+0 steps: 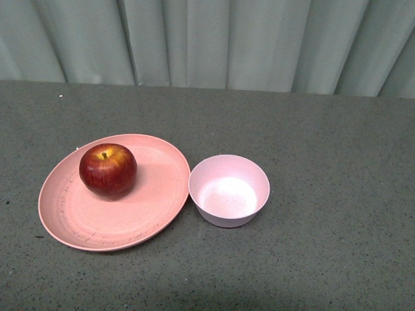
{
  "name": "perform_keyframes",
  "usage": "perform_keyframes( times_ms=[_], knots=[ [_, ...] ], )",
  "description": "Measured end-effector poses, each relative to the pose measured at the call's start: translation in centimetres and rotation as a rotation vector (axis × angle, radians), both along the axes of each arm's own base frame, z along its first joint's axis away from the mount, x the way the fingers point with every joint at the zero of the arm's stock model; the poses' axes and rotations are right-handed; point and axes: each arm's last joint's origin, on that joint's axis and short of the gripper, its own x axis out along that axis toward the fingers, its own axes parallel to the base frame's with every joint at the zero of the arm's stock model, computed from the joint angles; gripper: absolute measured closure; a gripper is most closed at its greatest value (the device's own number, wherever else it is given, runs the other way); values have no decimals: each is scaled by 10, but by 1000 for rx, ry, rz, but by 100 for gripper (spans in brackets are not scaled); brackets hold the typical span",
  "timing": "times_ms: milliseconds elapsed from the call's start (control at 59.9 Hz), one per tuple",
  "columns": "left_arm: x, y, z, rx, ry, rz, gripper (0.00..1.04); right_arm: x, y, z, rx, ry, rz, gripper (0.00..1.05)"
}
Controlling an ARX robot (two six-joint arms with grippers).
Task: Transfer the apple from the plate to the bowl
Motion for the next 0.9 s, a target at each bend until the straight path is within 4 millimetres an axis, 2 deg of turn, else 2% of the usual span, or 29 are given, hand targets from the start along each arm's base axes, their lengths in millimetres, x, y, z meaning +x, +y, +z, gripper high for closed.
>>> perform_keyframes(
  times_ms=[117, 200, 250, 367, 517, 584, 651, 767, 818, 901],
  knots=[
    [5, 1, -9, 8, 150, 115, 7, 0, 0, 0, 0, 0, 0, 78],
    [12, 1, -12, 10, 208, 107, 7, 0, 0, 0, 0, -1, 0, 61],
    [18, 1, -11, -5, 220, 92, 7, 0, 0, 0, 0, -1, 0, 55],
    [40, -1, -2, -33, 235, 33, 7, 0, 0, 0, 0, -1, 0, 34],
    [87, -4, 0, -68, 316, -45, 7, 0, 0, 0, 0, -1, 0, 9],
    [118, -5, -11, -79, 428, -49, 7, 0, 0, 0, 0, -1, 0, 10],
    [139, -11, -21, -92, 517, -87, 7, 0, 0, 0, 1, -1, 0, 9],
    [162, -21, -30, -96, 579, -120, 7, 0, 0, 0, 0, -1, 0, 9],
    [178, -25, -36, -109, 615, -124, 7, 0, 0, 0, 1, -1, 0, 9],
    [190, -29, -44, -100, 656, -132, 7, 0, 0, 0, 1, -1, 0, 9]
  ],
)
